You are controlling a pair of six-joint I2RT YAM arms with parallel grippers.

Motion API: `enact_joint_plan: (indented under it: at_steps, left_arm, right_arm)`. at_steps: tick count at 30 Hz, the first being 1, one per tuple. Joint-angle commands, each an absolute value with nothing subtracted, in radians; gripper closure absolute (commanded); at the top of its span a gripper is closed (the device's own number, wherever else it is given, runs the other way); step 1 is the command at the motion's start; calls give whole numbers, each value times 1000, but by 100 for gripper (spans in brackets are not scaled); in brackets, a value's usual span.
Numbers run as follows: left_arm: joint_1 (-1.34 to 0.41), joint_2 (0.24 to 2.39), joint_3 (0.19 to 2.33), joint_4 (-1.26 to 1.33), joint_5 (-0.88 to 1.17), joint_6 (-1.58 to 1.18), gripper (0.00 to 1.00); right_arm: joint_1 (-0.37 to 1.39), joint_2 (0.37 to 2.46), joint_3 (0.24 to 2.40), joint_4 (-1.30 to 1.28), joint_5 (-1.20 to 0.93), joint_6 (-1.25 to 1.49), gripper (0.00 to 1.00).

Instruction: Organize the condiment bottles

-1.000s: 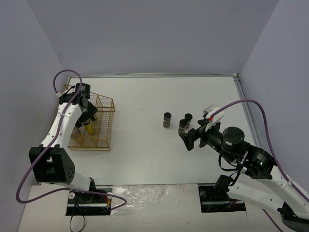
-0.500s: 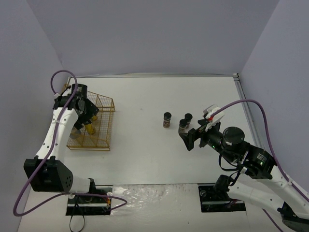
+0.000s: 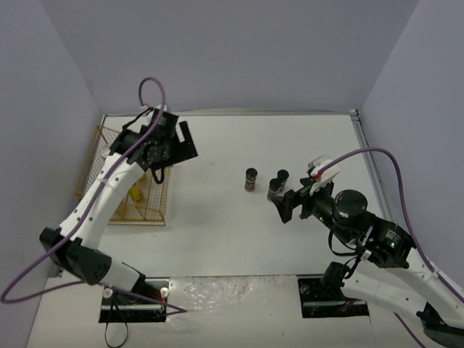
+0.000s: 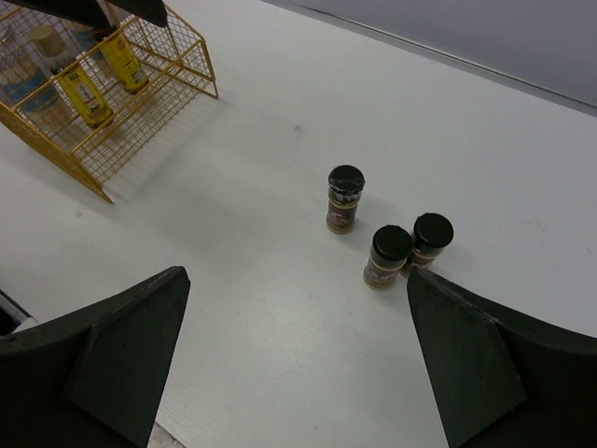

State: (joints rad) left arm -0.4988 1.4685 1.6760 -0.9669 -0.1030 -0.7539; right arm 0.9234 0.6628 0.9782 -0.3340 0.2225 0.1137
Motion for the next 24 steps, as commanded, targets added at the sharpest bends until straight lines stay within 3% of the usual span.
enact_joint_plan:
  at_steps: [1, 9, 16, 24]
  left_arm:
    - [-633, 1629, 1790, -861, -84, -600, 17]
    - [-762, 1949, 2028, -708, 0, -413, 5]
    - [-798, 2106, 2160, -749, 9, -298, 5]
    - [-798, 2187, 2196, -815, -34, -273, 15]
  right_arm:
    - [919, 671, 1025, -278, 310, 145, 0]
    - [919, 649, 1011, -279, 390, 216, 0]
    - [919, 634, 1005, -281, 439, 261, 0]
    - [919, 625, 1001, -284, 462, 296, 0]
